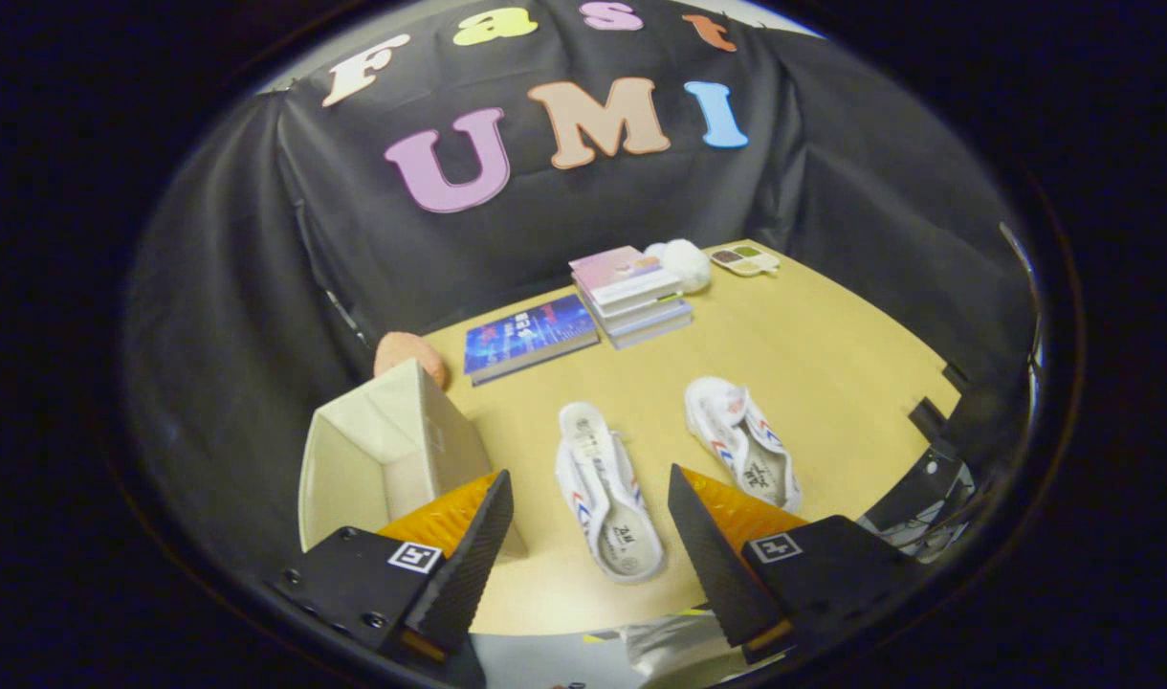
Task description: Open the storage box then place both shoes into the box .Put the left shoe in first, then the right shoe, with the right side of both shoes facing outward in a uniform manner.
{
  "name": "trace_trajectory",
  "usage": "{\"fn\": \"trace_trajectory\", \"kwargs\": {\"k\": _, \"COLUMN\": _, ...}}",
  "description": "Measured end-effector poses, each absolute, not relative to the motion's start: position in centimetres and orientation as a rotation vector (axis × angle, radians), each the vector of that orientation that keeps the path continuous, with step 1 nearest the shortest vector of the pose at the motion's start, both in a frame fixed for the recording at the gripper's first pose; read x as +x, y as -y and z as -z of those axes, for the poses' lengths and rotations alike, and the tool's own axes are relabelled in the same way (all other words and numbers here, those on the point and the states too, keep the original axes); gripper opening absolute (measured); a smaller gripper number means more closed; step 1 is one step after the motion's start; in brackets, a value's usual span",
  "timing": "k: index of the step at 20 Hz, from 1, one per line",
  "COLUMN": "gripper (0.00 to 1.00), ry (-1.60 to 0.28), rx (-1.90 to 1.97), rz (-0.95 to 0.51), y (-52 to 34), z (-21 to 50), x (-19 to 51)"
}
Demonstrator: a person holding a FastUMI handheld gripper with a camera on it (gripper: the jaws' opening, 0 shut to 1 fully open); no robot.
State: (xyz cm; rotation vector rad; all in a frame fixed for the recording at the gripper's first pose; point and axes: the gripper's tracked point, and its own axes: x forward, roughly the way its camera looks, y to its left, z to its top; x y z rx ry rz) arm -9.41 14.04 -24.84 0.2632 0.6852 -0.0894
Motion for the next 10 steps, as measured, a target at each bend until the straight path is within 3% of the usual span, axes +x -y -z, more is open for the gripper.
{"fn": "trace_trajectory", "kwargs": {"k": 10, "gripper": 0.99, "ry": -0.829, "rx": 0.115, "rz": 0.079, "y": -10.9, "z": 34.2, "x": -9.9}}
